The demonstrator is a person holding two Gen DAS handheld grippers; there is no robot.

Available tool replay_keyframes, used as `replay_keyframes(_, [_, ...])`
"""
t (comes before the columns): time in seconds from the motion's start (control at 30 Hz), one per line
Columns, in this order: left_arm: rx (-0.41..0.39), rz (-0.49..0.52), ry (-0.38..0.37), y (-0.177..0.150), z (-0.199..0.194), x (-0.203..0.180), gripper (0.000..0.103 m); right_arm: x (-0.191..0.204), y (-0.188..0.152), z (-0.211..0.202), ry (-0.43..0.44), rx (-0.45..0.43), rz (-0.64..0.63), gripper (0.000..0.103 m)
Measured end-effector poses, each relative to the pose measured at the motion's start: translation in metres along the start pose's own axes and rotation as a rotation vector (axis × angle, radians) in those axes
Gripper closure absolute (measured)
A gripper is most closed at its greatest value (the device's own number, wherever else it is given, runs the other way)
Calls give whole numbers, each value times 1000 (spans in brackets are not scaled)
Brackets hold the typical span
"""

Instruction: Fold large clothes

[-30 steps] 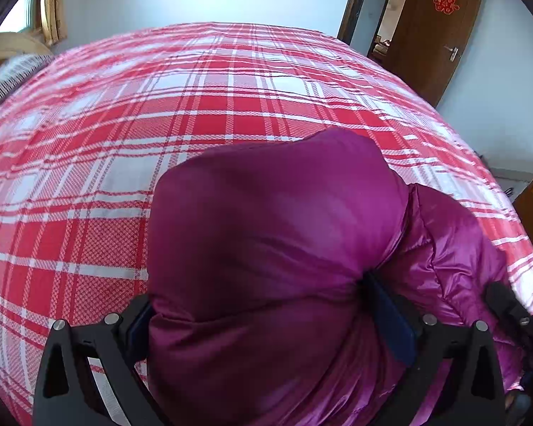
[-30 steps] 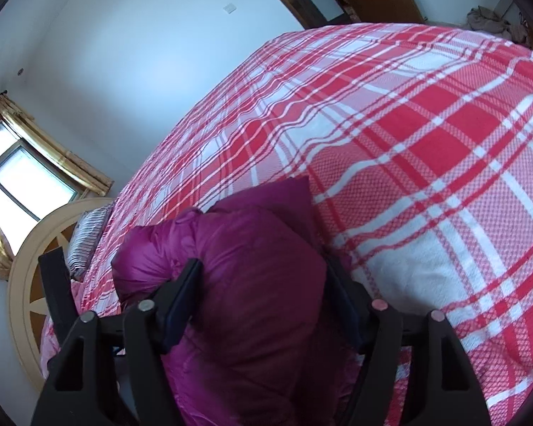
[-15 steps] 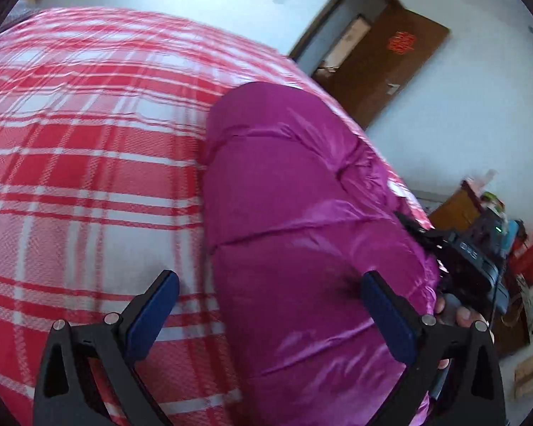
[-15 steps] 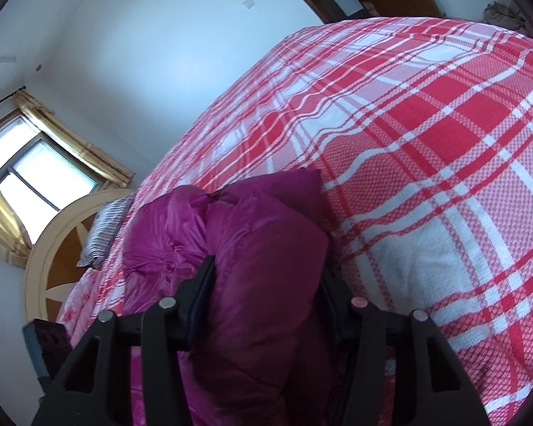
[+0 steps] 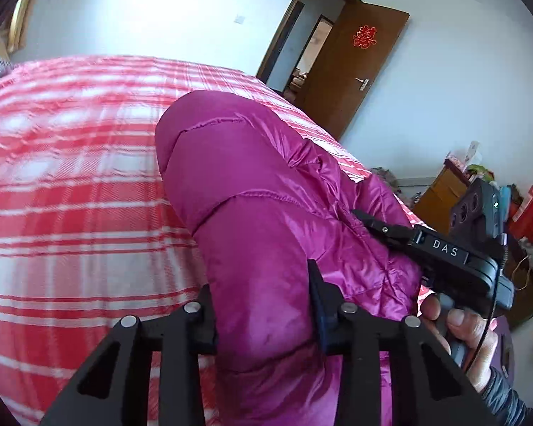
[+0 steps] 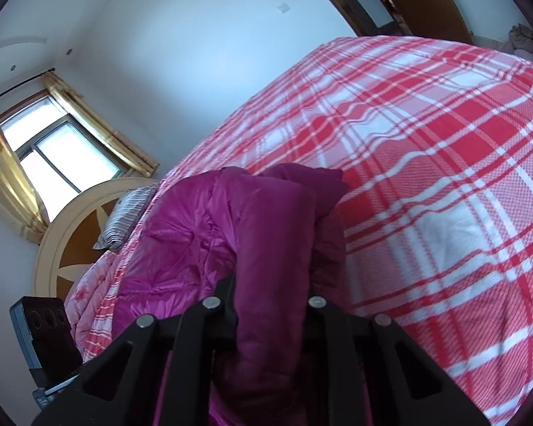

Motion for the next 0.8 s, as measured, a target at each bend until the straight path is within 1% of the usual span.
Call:
replay_keyframes(0.1, [-19,-16,41,2,-17,17,67,30,-4,3,30,4,-36,85])
replay_keyframes(0.27, [-87,-57,87,5,-61,52,68,90,-10,24,105,27,-105,85])
replay_keyframes(0.3, [-102,-64,111,4,-73,63,68,99,-11,30,117,33,-114,85])
replay_keyframes(0.43, [-143,-102,170,3,-104,100,68,145,-16,63,186,74,-159,85])
replay_keyframes(0.53, [-165,-141,219,1,-123,135,68,179,-27,90,230,111,-191,85])
replay_keyframes(0.77, [-184,-222,299,-15,-151,195,68,243,-61,153,293,210,-249,85])
replay_keyframes(0.8, [-184,-231,308,-18,-156,204,68,248,-64,157,298,218,-255,85])
Point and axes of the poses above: each gripper's, at about its wrist camera, not at the fingertips, and z roughly the way its jaws point, x to its left, y to its top, the point moved 10 cm from there along z, roughly the way its jaws point, and after that the axes turned 7 degrees about x, right-handed, at the moved point
